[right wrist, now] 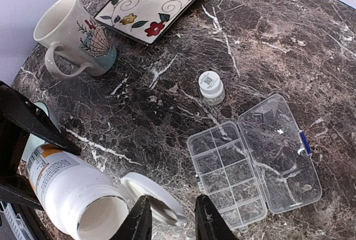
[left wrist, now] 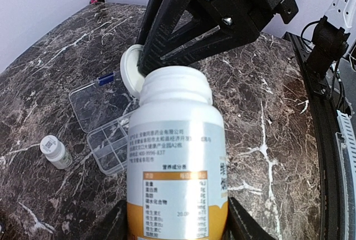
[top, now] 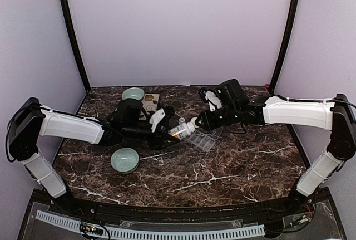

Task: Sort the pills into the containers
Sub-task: Open the lid of the pill bottle.

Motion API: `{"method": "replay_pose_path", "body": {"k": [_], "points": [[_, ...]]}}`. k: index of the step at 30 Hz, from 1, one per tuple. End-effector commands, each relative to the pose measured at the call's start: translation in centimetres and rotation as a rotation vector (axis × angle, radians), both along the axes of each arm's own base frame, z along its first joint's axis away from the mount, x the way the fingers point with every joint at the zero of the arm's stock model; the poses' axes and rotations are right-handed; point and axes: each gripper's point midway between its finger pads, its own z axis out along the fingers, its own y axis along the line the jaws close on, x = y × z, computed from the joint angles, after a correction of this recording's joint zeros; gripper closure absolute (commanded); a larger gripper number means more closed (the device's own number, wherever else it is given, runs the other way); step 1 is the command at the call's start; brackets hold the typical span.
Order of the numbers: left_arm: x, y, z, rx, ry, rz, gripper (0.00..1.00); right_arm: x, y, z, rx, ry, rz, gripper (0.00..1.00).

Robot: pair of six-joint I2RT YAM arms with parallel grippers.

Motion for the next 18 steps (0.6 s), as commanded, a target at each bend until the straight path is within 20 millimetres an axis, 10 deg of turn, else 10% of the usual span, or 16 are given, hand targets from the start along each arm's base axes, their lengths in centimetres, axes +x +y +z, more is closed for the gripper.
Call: {"method": "replay_pose_path", "body": {"k": [1, 18], "points": [[1.1, -1.1, 1.8, -0.025, -0.095, 0.001, 0.94, 1.5, 0.2, 0.3, 0.016, -0.028, -0.025, 0.71], [3.2, -1.5, 0.3, 0.054, -0.21, 0.051, 0.94, 2.7, -1.1, -2.3, -0.032, -0.008, -0.067, 0.72]]}}
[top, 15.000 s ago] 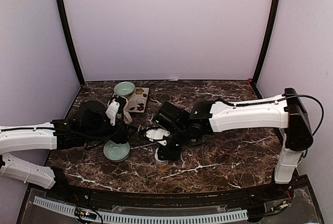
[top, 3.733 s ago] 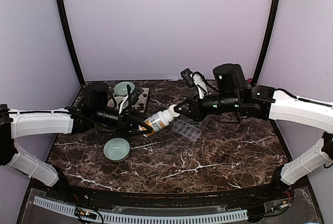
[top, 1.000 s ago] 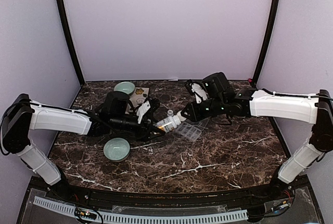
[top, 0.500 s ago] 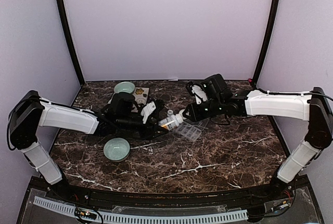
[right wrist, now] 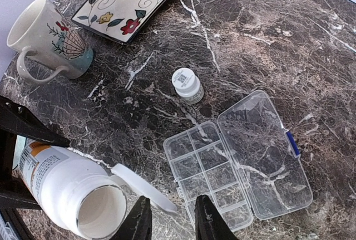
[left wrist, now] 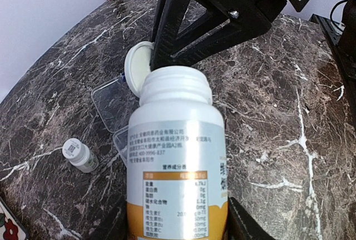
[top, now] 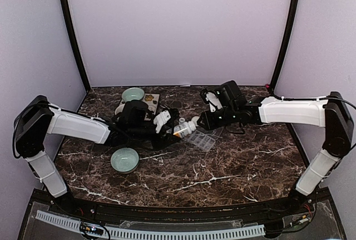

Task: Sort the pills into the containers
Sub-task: Open the lid of the pill bottle.

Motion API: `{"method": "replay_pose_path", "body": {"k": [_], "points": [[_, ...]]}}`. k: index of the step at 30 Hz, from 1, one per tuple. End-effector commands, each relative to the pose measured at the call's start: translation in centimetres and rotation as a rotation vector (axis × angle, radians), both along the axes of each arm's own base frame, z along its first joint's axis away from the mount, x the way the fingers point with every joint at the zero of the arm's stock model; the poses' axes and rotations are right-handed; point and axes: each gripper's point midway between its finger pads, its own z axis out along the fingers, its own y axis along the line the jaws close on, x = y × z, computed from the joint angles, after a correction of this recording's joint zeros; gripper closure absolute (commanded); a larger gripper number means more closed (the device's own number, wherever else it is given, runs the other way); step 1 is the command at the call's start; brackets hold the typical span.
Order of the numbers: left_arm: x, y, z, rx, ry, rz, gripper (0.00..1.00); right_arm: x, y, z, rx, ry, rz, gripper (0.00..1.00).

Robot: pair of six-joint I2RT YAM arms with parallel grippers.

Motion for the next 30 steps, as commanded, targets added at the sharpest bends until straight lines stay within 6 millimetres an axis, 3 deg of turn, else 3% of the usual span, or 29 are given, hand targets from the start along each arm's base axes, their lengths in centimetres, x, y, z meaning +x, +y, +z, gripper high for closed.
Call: {"method": "replay_pose_path", "body": {"k": [1, 30], "points": [[1.1, -1.1, 1.7, -0.014, -0.094, -0.004, 0.94, 1.1, -0.1, -0.5, 0.002, -0.019, -0.018, 0.71], [3.0, -1.5, -2.1, 0.208, -0.265, 0.056, 0.95, 2.2, -1.0, -3.5, -0.036, 0.024, -0.055, 0.72]]}}
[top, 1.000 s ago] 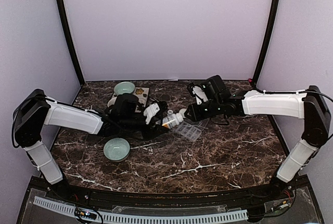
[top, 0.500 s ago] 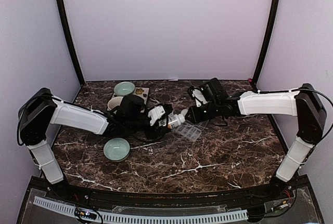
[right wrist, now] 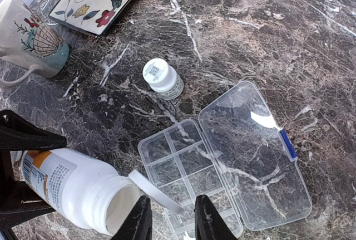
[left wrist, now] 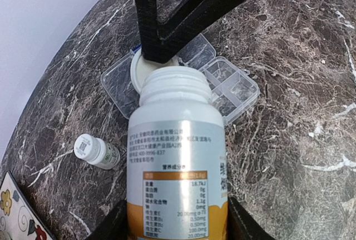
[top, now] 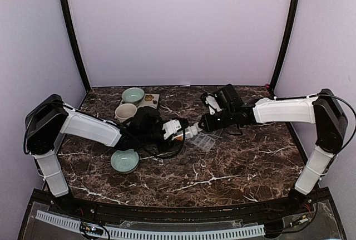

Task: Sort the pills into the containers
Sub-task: Open the lid of the pill bottle.

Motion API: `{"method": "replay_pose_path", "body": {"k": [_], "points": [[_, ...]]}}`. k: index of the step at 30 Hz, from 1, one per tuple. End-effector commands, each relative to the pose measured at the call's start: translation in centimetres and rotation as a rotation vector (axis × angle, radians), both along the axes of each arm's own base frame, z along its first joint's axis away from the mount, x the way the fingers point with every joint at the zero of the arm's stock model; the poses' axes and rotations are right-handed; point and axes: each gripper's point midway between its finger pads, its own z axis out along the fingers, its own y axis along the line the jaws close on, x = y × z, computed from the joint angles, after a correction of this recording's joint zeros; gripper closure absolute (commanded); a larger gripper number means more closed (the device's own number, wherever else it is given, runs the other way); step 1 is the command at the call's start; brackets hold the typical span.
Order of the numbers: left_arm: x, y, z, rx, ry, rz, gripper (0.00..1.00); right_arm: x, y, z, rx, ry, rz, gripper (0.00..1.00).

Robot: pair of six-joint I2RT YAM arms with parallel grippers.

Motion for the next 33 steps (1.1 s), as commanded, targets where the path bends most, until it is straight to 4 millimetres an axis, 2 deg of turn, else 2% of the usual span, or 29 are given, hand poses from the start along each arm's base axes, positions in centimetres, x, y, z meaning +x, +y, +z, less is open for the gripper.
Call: {"method": "replay_pose_path", "body": {"k": [1, 12, 20, 33], "points": [[1.0, -0.7, 1.5, -0.002, -0.074, 0.011, 0.95, 0.6, -0.3, -0.8, -0.007, -0.005, -0.018, 0.72], [1.7, -0.7, 1.1, 0.046, -0.152, 0.029, 0.96, 0.6, -0.5, -1.6, -0.022, 0.008, -0.026, 0.72], [2.2, -0.7, 1.6, 0.058, -0.225, 0.052, 0.96, 0.7, -0.6, -2.4, -0.04, 0.024, -0.027, 0.72], [2.7, -0.8, 1.4, 0.113, -0.334, 0.069, 0.96, 1.2, -0.8, -2.5, -0.044, 0.021, -0.041, 0.72]]}}
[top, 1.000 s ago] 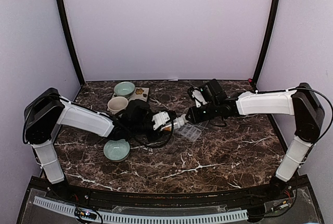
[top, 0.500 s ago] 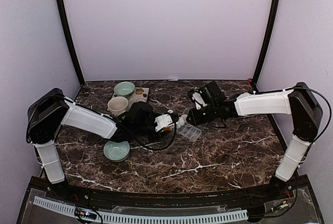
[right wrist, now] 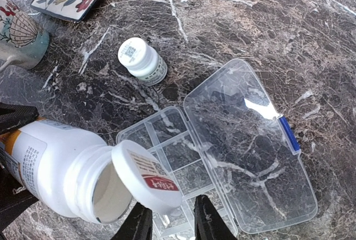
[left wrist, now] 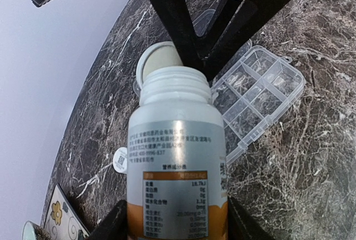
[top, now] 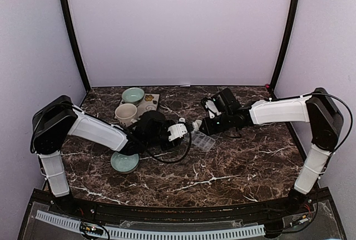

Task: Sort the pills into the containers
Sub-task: Open the lid of the pill bottle.

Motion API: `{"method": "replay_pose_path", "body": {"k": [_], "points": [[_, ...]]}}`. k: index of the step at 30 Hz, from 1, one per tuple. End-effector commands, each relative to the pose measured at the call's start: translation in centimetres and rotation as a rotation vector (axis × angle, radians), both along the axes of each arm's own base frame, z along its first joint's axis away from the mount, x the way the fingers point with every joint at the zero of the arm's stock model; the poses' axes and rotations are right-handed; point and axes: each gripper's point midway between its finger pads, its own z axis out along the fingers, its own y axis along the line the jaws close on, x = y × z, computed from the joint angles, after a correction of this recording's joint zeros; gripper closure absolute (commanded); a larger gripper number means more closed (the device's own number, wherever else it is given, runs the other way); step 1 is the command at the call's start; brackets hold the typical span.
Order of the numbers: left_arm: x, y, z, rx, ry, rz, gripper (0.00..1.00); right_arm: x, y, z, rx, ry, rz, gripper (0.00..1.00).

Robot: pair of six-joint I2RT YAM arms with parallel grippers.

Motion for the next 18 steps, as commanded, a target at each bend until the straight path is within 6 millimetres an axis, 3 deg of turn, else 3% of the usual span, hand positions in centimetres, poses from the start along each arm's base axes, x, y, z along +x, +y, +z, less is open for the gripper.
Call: {"method": "replay_pose_path", "body": {"k": [1, 18], "points": [[0.4, -0.3, 1.1, -0.003, -0.078, 0.009, 0.97, 1.0, -0.1, 0.2, 0.004, -0.017, -0.023, 0.72], [0.2, -0.4, -0.3, 0.066, -0.127, 0.011, 0.97, 1.7, -0.6, -0.3, -0.013, -0.011, -0.044, 0.72]]}}
